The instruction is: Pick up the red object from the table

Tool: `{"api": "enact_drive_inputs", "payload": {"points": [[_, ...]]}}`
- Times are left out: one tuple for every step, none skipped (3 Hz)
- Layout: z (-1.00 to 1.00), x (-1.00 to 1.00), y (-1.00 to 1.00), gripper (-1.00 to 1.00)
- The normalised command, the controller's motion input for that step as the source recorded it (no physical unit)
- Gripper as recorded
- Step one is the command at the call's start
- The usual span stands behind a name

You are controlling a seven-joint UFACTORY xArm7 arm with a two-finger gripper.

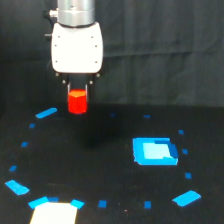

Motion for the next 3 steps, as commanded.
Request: {"api": "enact_drive_inputs", "payload": {"points": [[-0.06, 0.02, -0.03, -0.89], [0.03, 0.31, 0.21, -0.81], [0.16, 0.06, -0.28, -1.0]]}}
